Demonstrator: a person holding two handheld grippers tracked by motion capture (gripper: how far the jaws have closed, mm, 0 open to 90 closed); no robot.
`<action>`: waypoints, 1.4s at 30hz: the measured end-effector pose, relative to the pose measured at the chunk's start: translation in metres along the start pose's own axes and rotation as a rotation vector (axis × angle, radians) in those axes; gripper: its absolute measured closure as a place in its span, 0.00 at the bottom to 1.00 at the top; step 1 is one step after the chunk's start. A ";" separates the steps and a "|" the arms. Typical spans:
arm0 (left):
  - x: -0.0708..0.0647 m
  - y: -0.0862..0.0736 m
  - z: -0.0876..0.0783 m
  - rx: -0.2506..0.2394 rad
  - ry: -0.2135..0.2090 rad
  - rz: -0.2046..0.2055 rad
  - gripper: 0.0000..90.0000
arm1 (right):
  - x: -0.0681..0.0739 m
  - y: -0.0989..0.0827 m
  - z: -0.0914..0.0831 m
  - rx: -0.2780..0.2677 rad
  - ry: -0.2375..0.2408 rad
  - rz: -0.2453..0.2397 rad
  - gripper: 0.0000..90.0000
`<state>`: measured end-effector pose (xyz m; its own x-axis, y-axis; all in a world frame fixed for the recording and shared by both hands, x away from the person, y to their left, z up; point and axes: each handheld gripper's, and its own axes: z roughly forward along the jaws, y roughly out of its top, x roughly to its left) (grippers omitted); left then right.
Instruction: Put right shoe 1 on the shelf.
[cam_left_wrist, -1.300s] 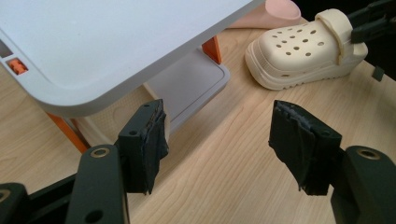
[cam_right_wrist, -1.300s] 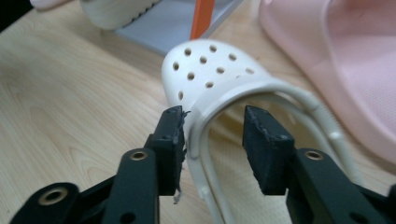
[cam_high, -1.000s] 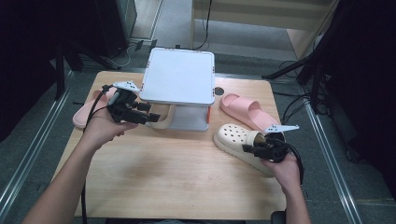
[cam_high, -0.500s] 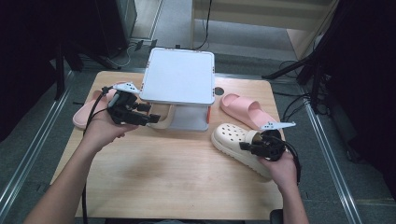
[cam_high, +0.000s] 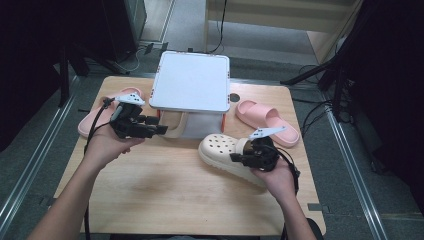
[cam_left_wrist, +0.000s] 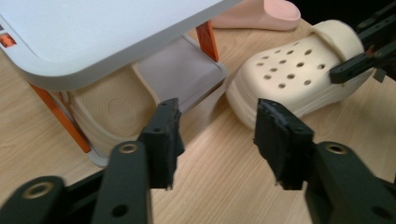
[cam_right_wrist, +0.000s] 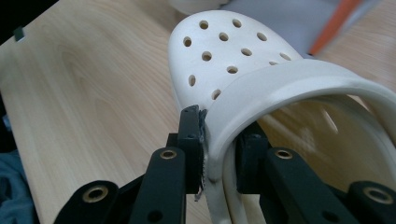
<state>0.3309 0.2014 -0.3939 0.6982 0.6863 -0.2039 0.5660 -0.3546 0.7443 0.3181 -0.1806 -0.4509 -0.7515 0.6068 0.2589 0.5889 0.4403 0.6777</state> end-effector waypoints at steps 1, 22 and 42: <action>-0.001 -0.001 0.000 0.002 0.006 0.005 0.61 | 0.002 0.002 0.003 0.002 0.005 -0.006 0.85; -0.027 -0.045 0.036 0.093 -0.002 0.020 0.77 | 0.042 0.018 0.067 0.091 0.089 -0.113 0.85; -0.034 -0.047 0.040 0.095 0.005 0.025 0.81 | 0.023 0.021 0.023 -0.002 0.116 -0.111 0.73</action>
<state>0.2984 0.1697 -0.4469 0.7103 0.6798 -0.1826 0.5879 -0.4303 0.6850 0.3199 -0.1420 -0.4459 -0.8411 0.4741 0.2602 0.5001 0.4988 0.7078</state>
